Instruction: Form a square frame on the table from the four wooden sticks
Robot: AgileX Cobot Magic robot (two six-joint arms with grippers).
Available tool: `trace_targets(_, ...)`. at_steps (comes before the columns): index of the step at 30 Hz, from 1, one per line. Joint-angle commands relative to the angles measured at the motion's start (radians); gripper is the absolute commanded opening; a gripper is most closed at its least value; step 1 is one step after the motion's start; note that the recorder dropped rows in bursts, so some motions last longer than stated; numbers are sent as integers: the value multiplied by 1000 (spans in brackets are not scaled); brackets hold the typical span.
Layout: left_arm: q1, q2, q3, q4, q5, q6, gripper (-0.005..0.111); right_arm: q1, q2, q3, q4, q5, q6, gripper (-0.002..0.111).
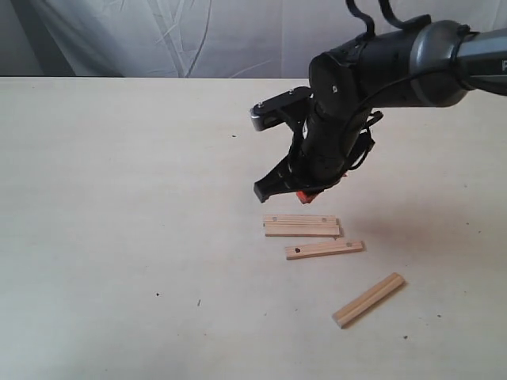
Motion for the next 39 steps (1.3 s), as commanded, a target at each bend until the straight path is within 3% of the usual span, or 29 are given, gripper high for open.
trace_targets(1,5,-5,3,0,-6,-2,0,-53,-10,0,70,9,-61,0)
trace_targets(14,5,-5,3,-46,-49,-2,0,-64,-10,0,115,-23,-148,0)
trace_targets(22,5,-5,3,-209,-452,-4,0,-69,-10,0,103,-36,-184,0)
trace_targets(28,5,-5,3,-209,-619,-4,0,-110,-10,2,109,7,-192,0)
trace_targets(31,5,-5,3,-213,-626,-20,0,-110,-10,2,113,1,-192,0)
trace_targets(33,5,-5,3,-228,-577,-101,0,-110,-10,2,111,1,-210,0)
trace_targets(35,5,55,-112,-184,-265,-99,0,-118,-10,2,103,1,-229,0)
trace_targets(36,5,164,-213,-125,-100,-96,0,-139,-10,0,121,1,-229,0)
trace_targets(39,5,506,-444,-136,122,80,0,-216,-10,0,177,28,-272,0)
